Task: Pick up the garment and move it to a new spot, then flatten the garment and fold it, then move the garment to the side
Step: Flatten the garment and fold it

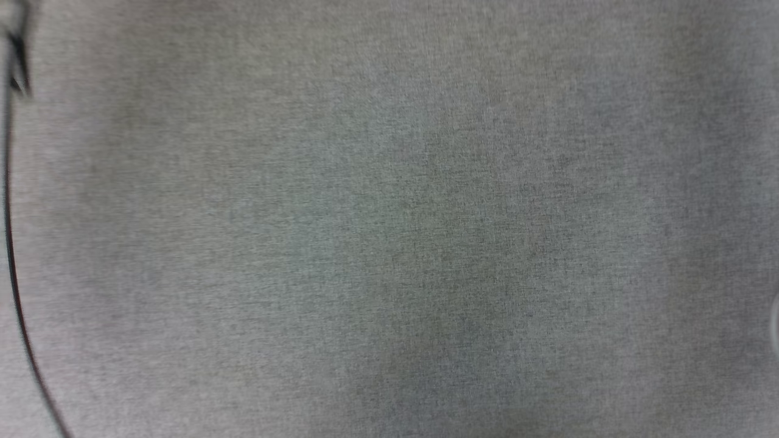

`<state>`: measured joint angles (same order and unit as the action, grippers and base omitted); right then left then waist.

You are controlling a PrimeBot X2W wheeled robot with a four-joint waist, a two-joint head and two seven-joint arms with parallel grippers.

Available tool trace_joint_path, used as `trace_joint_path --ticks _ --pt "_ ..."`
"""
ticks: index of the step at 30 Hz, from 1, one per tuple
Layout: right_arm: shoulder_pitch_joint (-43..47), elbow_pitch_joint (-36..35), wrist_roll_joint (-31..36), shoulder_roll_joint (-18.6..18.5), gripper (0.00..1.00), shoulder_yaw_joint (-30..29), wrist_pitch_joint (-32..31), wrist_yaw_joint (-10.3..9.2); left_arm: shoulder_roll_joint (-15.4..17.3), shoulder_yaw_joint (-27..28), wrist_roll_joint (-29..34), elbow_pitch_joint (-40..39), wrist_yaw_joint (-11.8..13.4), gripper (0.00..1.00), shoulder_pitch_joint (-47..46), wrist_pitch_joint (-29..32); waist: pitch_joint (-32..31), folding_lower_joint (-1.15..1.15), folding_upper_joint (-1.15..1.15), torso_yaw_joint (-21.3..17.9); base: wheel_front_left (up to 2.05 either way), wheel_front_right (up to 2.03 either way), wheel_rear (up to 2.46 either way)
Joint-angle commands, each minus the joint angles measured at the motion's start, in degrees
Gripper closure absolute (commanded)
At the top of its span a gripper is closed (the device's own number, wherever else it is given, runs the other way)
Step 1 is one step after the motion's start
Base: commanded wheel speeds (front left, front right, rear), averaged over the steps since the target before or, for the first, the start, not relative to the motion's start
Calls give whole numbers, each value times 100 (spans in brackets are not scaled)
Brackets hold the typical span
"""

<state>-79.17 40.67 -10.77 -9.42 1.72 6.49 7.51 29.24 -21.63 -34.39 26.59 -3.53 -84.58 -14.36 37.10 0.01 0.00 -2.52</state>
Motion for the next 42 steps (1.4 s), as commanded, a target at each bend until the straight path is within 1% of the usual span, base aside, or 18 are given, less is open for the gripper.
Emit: trace_joint_path --ticks 1,5,7,8,10,13,18,21,24,28,30,32,42 --pt "233 56 -62 -12 100 103 93 -3 5 12 -4 -95 -14 100 391 -56 -122 -1 0 45 0 0 0" --pt "915 122 -306 -176 100 373 324 -4 -54 173 -83 -511 77 100 1551 -86 -413 -1 0 139 0 0 0" --pt "1321 98 -428 -251 100 525 374 -3 -90 262 -36 -873 148 100 2208 -90 -577 -1 0 188 0 0 0" --pt "1529 67 -516 -303 100 600 395 -3 -113 260 -9 -1053 163 100 2568 -91 -670 -1 0 216 0 0 0" --pt "1953 -7 -700 -427 100 790 405 -3 -54 231 121 -1376 212 100 3222 -87 -848 -1 0 252 0 0 0" --pt "2593 -115 -1017 -625 100 1007 406 -3 -29 173 147 -1727 254 100 4160 -88 -1115 -1 0 287 0 0 0" --pt "3572 -282 -1527 -905 100 1349 319 -4 -13 27 -156 -1945 208 100 5583 -34 -1590 -1 0 320 0 0 0" --pt "4100 -430 -1858 -1072 100 1574 224 -4 93 -131 -270 -2051 157 100 6289 105 -1874 -1 0 336 0 0 0" --pt "4615 -592 -2195 -1214 100 1720 67 -4 266 -328 -256 -2120 127 100 6883 270 -2164 -1 0 364 0 0 0" --pt "5226 -798 -2563 -1371 100 1820 -183 -4 425 -492 -434 -2198 75 100 7537 479 -2489 -1 0 366 0 0 0" --pt "5504 -920 -2665 -1464 100 1852 -291 -4 502 -546 -520 -2288 89 100 7833 587 -2625 -1 0 368 0 0 0" --pt "5785 -1056 -2799 -1510 100 1859 -408 -3 575 -601 -619 -2409 68 100 8111 687 -2749 -1 0 370 0 0 0" --pt "7343 -1920 -3272 -1898 100 1662 -1016 -4 977 -781 -1127 -3185 176 100 9421 1151 -3322 -1 0 323 0 0 0"
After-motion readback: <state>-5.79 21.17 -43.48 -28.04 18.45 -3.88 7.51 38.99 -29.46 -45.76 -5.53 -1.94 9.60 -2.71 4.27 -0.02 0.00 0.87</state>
